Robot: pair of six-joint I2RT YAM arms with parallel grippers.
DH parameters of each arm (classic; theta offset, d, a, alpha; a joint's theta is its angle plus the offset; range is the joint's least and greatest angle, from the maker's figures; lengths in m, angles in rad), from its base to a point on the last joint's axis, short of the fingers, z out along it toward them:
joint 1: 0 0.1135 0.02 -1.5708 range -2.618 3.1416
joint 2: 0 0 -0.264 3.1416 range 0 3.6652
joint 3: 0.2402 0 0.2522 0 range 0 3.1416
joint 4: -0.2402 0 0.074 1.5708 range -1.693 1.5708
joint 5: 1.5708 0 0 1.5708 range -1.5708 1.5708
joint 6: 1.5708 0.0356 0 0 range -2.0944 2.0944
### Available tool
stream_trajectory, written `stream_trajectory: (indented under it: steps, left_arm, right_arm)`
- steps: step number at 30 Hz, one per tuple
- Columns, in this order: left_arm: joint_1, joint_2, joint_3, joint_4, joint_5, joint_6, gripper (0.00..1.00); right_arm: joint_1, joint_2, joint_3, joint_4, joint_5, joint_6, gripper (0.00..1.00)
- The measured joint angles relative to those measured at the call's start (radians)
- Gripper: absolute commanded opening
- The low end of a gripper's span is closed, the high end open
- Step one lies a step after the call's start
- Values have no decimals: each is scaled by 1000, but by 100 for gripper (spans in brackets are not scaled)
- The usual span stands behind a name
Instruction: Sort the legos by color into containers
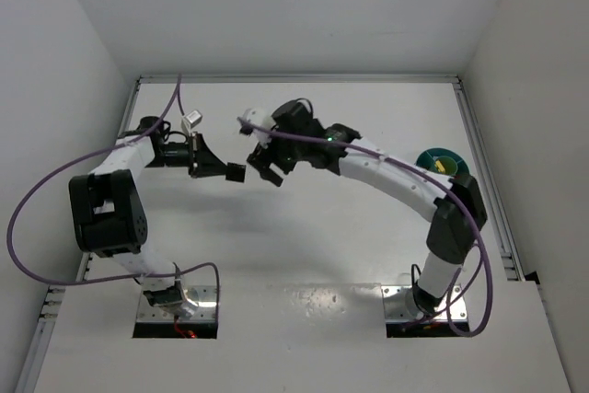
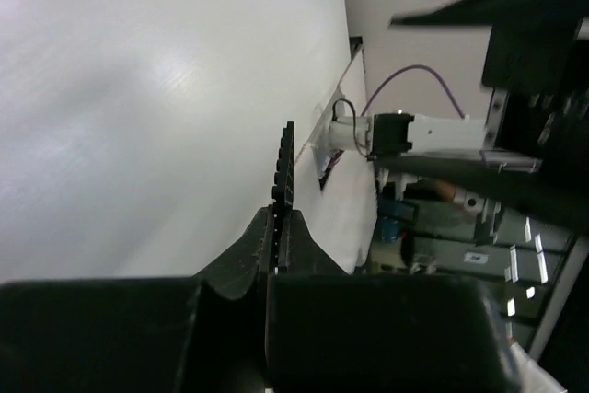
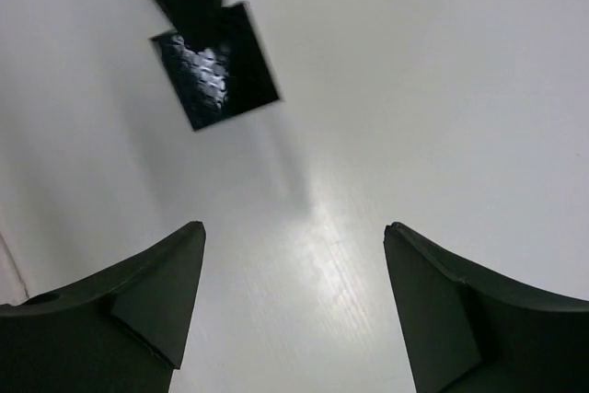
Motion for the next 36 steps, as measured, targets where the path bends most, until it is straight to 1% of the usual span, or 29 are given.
stream_trajectory:
  steps: [3, 4, 5, 7, 9, 11, 12, 14, 16, 18, 19, 20, 22, 25, 26, 30, 33, 35, 36]
  left_arm:
    - [30, 72, 94, -94, 28, 129, 0]
    - [31, 87, 114, -127, 38, 175, 0]
    - [28, 94, 124, -158, 44, 214, 0]
    - [13, 94, 130, -209, 52, 275, 0]
    - [-23, 77, 122, -227, 53, 306, 0]
    - [-88, 25, 97, -223, 49, 315, 0]
    - [-119, -10, 83, -218, 46, 312, 0]
    - [-178, -107, 42, -164, 35, 261, 0]
    - [-200, -223, -13, -54, 14, 157, 0]
    - [-196, -323, -77, 113, -11, 5, 0]
    - [-192, -362, -112, 220, -19, -79, 0]
    - [-191, -387, -137, 312, -25, -165, 0]
    - [-198, -387, -154, 452, -39, -291, 0]
    - [-209, -349, -154, 590, -57, -412, 0]
    - [-216, -333, -154, 642, -62, -462, 0]
    - [-233, -313, -154, 718, -68, -539, 0]
    - [-243, -307, -154, 755, -68, -575, 0]
    - [-247, -306, -154, 777, -68, -595, 0]
    - [-249, -303, -154, 786, -68, -602, 0]
  right_arm:
    - [-105, -98, -76, 39, -46, 47, 78]
    - [-140, -133, -104, 38, -75, 58, 77]
    - [-175, -158, -116, 23, -100, 64, 73]
    - [-229, -179, -101, -3, -158, 80, 70]
    - [-262, -171, -68, -27, -251, 113, 69]
    - [-293, -156, -52, -32, -358, 152, 68]
    - [-312, -146, -51, -31, -430, 178, 64]
    - [-357, -128, -62, -2, -578, 240, 59]
    - [-412, -117, -112, 83, -734, 357, 54]
    - [-455, -108, -197, 259, -869, 528, 50]
    - [-475, -100, -252, 391, -930, 649, 49]
    - [-484, -87, -288, 488, -972, 742, 49]
    - [-491, -50, -346, 692, -1037, 924, 49]
    - [-488, 0, -363, 880, -1101, 1105, 49]
    - [-484, 6, -363, 925, -1114, 1151, 49]
    - [-469, 7, -352, 1043, -1157, 1251, 49]
    - [-461, 16, -337, 1090, -1183, 1289, 49]
    - [-457, 28, -330, 1103, -1195, 1304, 52]
    - [-457, 34, -329, 1104, -1200, 1310, 52]
